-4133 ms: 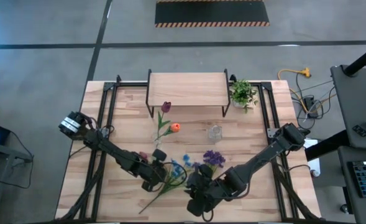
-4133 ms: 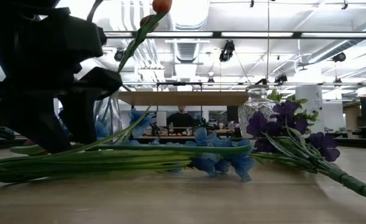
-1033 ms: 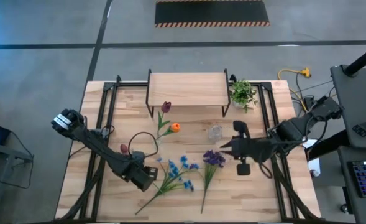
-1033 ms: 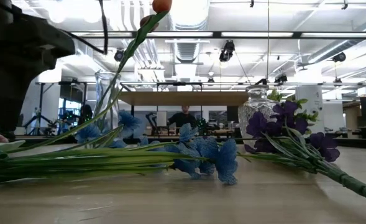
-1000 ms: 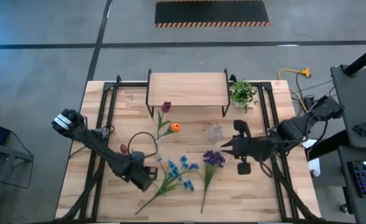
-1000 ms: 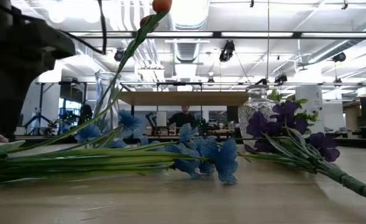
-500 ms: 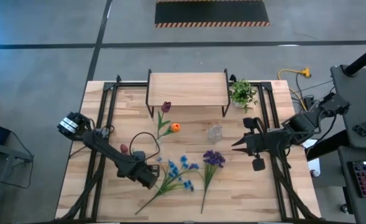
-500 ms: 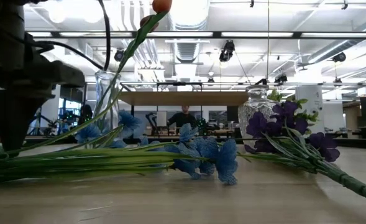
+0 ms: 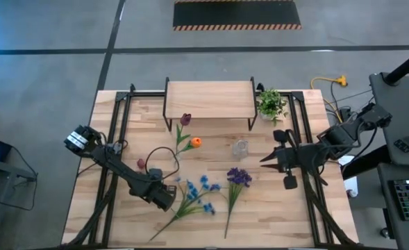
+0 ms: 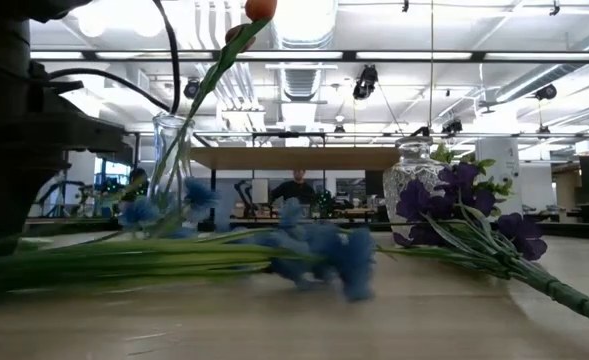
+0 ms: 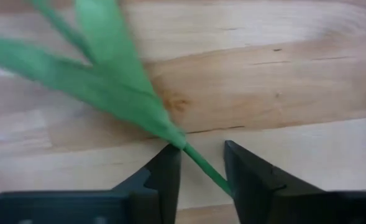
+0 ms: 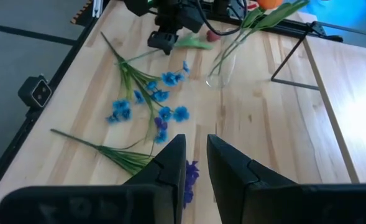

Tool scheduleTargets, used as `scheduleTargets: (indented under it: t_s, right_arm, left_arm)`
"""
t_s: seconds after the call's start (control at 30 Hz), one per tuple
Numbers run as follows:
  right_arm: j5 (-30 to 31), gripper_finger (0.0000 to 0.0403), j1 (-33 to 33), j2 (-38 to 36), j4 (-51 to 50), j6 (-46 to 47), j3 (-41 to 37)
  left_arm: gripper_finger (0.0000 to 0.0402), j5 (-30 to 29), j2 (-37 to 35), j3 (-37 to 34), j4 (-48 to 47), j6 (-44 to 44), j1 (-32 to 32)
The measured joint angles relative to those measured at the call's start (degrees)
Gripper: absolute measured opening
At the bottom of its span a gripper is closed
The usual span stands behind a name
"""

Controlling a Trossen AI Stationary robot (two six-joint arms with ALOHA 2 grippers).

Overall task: Pick and place flowers into a vace then onto a shelf
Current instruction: Put the red tulip into the left transparent vase

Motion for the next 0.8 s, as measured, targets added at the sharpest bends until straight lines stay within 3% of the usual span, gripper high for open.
scheduleTargets:
  t_s: [0.27, 0.43, 0.8]
  right_arm:
    - [0.1, 0.0056, 0.0, 2.3, 1.1, 0.1, -0.3]
    - [0.1, 0.0056, 0.0, 4.0, 1.1, 0.2, -0.4]
    - [-0.1, 0.0056, -0.3, 6.0, 1.1, 0.6, -0.5]
  left_arm:
    - [0.0007, -1.3, 0.0, -0.1, -0.6, 4.0, 0.0]
    - [0.0007, -2.3, -0.3, 0.0, -1.1, 4.5, 0.0]
    - [0.0002, -12.8, -4.6, 0.2, -1.3, 1.9, 0.2]
